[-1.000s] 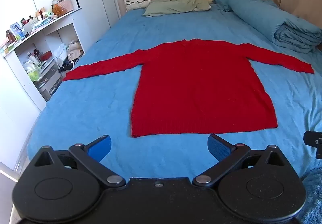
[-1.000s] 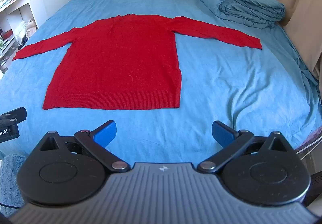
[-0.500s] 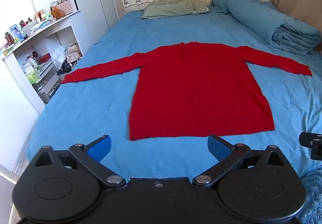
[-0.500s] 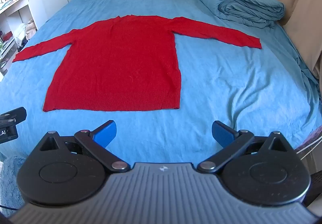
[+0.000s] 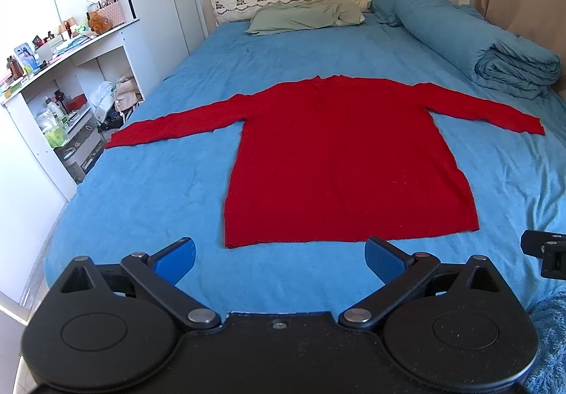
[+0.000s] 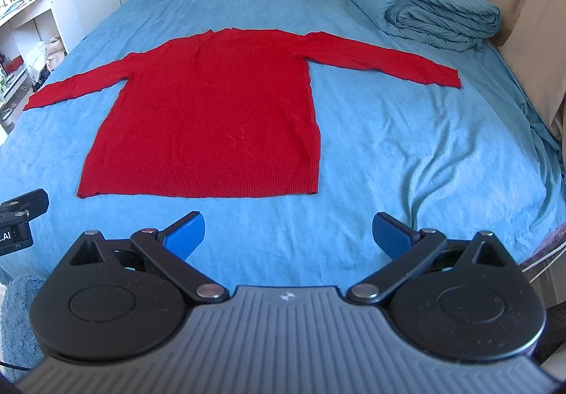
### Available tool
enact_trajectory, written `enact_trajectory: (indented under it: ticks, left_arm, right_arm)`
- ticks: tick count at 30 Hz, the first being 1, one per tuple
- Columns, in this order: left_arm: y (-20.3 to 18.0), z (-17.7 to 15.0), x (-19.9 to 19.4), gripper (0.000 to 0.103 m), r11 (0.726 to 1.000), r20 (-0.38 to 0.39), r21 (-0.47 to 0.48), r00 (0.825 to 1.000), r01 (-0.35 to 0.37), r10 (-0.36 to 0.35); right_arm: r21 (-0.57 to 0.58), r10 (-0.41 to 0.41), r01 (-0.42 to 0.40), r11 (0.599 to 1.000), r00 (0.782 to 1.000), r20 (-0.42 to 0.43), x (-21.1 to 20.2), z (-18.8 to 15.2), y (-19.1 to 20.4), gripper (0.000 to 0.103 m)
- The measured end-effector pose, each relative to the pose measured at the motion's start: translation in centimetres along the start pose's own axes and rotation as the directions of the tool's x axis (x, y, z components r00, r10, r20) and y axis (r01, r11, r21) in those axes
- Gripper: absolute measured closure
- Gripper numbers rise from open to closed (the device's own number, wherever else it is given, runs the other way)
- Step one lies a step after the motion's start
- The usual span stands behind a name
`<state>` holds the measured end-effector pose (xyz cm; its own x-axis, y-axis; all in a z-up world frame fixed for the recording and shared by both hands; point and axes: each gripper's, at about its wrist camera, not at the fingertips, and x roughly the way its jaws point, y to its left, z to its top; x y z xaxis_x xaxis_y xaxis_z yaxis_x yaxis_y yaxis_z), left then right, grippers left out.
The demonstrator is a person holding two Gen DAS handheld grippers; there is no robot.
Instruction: Fold small clothes
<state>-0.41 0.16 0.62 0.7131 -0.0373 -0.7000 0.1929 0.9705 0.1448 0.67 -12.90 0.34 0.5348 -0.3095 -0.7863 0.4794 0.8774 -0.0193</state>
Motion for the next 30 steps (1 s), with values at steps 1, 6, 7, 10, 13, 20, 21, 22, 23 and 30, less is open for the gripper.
enact_trajectory:
  ticks: [1, 6, 7, 10, 13, 20, 21, 22, 23, 30]
  left_arm:
    - [0.00, 0.01, 0.01, 0.000, 1.000, 0.000, -0.001, 1.000, 0.000, 0.000]
    - [0.09, -0.01, 0.04, 0.000, 1.000, -0.001, -0.003, 1.000, 0.004, -0.004]
    - [0.09, -0.01, 0.02, 0.000, 1.000, -0.001, -0.003, 1.000, 0.004, -0.004]
    - [0.05, 0.04, 0.03, 0.000, 1.000, -0.002, -0.002, 1.000, 0.005, -0.005]
    - [0.05, 0.07, 0.06, 0.000, 1.000, -0.002, -0.003, 1.000, 0.006, -0.006]
    - [-0.17, 0.07, 0.05, 0.000, 1.000, -0.002, -0.002, 1.000, 0.009, -0.009]
    - [-0.23, 0.08, 0.06, 0.000, 1.000, -0.002, -0.003, 1.000, 0.009, -0.009]
    - [-0.25, 0.02, 0.00, 0.000, 1.000, -0.001, -0.003, 1.000, 0.009, -0.009]
    - [-0.31, 0.01, -0.03, 0.000, 1.000, -0.001, -0.002, 1.000, 0.008, -0.008]
    - [-0.33, -0.12, -0.10, 0.000, 1.000, -0.001, -0.002, 1.000, 0.009, -0.009]
  right_arm:
    - [0.003, 0.000, 0.000, 1.000, 1.000, 0.001, 0.05, 0.00, -0.11, 0.000]
    - [0.002, -0.001, 0.001, 1.000, 1.000, 0.003, -0.16, -0.11, -0.01, 0.000]
    - [0.001, -0.001, 0.001, 1.000, 1.000, 0.003, -0.18, -0.15, 0.05, 0.000]
    - [0.002, -0.001, 0.001, 1.000, 1.000, 0.002, -0.16, -0.13, 0.04, 0.000]
    - [0.001, 0.001, -0.001, 1.000, 1.000, 0.001, -0.17, -0.18, 0.08, 0.000]
    - [0.000, 0.002, -0.002, 1.000, 1.000, 0.002, -0.16, -0.19, 0.14, 0.000]
    - [0.000, 0.002, -0.002, 1.000, 1.000, 0.002, -0.19, -0.20, 0.16, 0.000]
    - [-0.001, 0.003, -0.003, 1.000, 1.000, 0.002, -0.21, -0.22, 0.19, 0.000]
    - [-0.001, 0.003, -0.003, 1.000, 1.000, 0.002, -0.18, -0.18, 0.13, 0.000]
    - [0.000, 0.004, -0.004, 1.000, 1.000, -0.001, -0.19, -0.15, 0.22, 0.000]
